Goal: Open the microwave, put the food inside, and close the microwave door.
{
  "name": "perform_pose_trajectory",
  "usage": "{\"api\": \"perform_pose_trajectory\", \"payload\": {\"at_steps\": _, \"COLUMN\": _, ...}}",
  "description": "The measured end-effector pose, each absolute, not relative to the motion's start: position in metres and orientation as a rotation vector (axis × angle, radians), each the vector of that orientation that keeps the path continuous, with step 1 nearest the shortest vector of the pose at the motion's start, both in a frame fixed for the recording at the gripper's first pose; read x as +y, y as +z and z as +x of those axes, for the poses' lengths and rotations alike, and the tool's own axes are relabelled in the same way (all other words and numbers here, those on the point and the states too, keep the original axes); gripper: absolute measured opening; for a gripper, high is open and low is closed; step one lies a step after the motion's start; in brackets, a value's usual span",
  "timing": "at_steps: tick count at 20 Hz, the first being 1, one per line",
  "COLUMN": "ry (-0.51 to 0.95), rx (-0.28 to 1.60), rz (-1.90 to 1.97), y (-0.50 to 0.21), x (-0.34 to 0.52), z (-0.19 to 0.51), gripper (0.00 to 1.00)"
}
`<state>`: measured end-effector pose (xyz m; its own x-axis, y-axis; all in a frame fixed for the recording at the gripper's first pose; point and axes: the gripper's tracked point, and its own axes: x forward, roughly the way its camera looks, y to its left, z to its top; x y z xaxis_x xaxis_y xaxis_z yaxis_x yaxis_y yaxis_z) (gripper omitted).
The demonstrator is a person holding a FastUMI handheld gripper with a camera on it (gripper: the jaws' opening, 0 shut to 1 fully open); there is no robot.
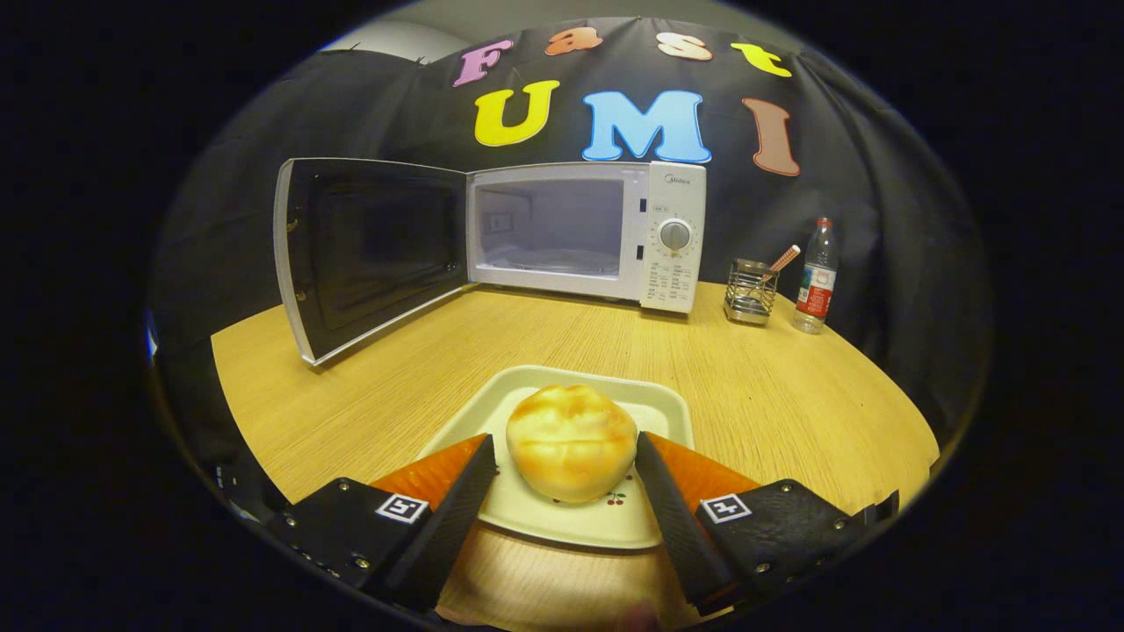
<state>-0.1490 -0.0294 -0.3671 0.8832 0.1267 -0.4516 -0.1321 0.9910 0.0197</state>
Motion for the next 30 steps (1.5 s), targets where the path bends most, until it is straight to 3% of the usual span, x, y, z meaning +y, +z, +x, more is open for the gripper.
{"api": "perform_pose_trajectory", "payload": {"at_steps": 1, "ry": 0.125, "rx": 0.476, "rz": -0.023, "y": -0.369, "x": -0.033, "z": -0.148, "gripper": 0.95}}
{"api": "perform_pose_trajectory", "payload": {"at_steps": 3, "ry": 0.114, "rx": 0.481, "rz": -0.034, "y": -0.369, "x": -0.032, "z": -0.147, "gripper": 0.82}}
{"api": "perform_pose_trajectory", "payload": {"at_steps": 6, "ry": 0.096, "rx": 0.489, "rz": -0.038, "y": -0.37, "x": -0.033, "z": -0.147, "gripper": 0.76}}
{"api": "perform_pose_trajectory", "payload": {"at_steps": 7, "ry": 0.095, "rx": 0.483, "rz": -0.039, "y": -0.369, "x": -0.033, "z": -0.147, "gripper": 0.67}}
{"api": "perform_pose_trajectory", "payload": {"at_steps": 10, "ry": 0.092, "rx": 0.476, "rz": -0.029, "y": -0.361, "x": -0.033, "z": -0.15, "gripper": 0.67}}
{"api": "perform_pose_trajectory", "payload": {"at_steps": 11, "ry": 0.1, "rx": 0.458, "rz": -0.018, "y": -0.353, "x": -0.031, "z": -0.15, "gripper": 0.6}}
{"api": "perform_pose_trajectory", "payload": {"at_steps": 19, "ry": 0.164, "rx": 0.386, "rz": 0.036, "y": -0.284, "x": -0.005, "z": -0.115, "gripper": 0.6}}
{"api": "perform_pose_trajectory", "payload": {"at_steps": 23, "ry": 0.235, "rx": 0.369, "rz": 0.169, "y": -0.25, "x": 0.018, "z": -0.067, "gripper": 0.6}}
{"api": "perform_pose_trajectory", "payload": {"at_steps": 30, "ry": 0.19, "rx": 0.328, "rz": 0.102, "y": -0.231, "x": 0.03, "z": 0.029, "gripper": 0.6}}
